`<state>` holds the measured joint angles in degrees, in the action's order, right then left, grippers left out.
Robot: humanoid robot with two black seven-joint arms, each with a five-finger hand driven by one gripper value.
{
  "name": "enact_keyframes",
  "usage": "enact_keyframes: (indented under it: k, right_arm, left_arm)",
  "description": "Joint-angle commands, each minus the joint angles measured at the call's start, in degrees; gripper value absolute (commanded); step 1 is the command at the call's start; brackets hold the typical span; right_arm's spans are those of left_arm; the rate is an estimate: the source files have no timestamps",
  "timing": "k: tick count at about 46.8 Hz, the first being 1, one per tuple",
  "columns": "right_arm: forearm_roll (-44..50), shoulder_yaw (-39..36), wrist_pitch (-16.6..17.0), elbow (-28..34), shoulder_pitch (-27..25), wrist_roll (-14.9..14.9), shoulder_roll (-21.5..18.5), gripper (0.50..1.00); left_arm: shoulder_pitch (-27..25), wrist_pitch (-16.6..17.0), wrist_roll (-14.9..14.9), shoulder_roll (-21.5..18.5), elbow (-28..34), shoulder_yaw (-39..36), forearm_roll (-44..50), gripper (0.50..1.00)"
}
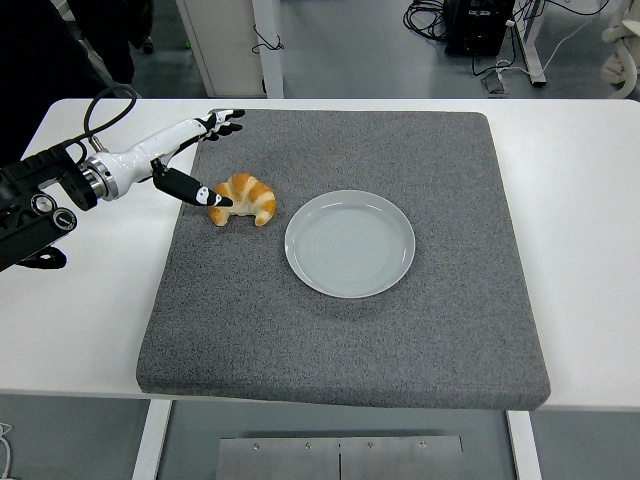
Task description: Place the bread on the plate
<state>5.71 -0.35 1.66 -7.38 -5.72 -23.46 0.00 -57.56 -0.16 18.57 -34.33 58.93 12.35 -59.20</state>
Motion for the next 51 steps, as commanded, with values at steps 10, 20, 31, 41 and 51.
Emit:
enact_keyframes:
  k: [10, 20, 31, 41, 51]
  right_arm:
    - [0.0, 0.0, 0.01, -0.01, 0.0, -0.01, 0.0, 1.0]
    - [0.0, 0.0, 0.01, -0.01, 0.0, -0.01, 0.0, 1.0]
    - [0.0, 0.0, 0.01, -0.01, 0.09, -0.01, 0.0, 1.0]
    - [0.0, 0.0, 0.01, -0.01, 0.0, -0.01, 0.0, 1.0]
    - [0.0, 0.0, 0.01, -0.01, 0.0, -0.01, 0.0, 1.0]
  left_arm:
    - [-0.09, 7.19, -0.29, 0.32, 0.04, -4.18, -6.46, 0.971]
    - [-0.01, 10.0, -0.29, 1.02, 0.04, -6.03, -6.46, 0.971]
    - [0.26, 11.59, -0.29, 4.01, -1.1, -6.2, -6.63, 0.971]
    - [0.26, 11.94, -0.46, 5.59, -2.42, -6.2, -6.63, 0.971]
    - [0.17, 12.03, -0.46, 6.73, -5.06, -7.08, -7.6, 0.971]
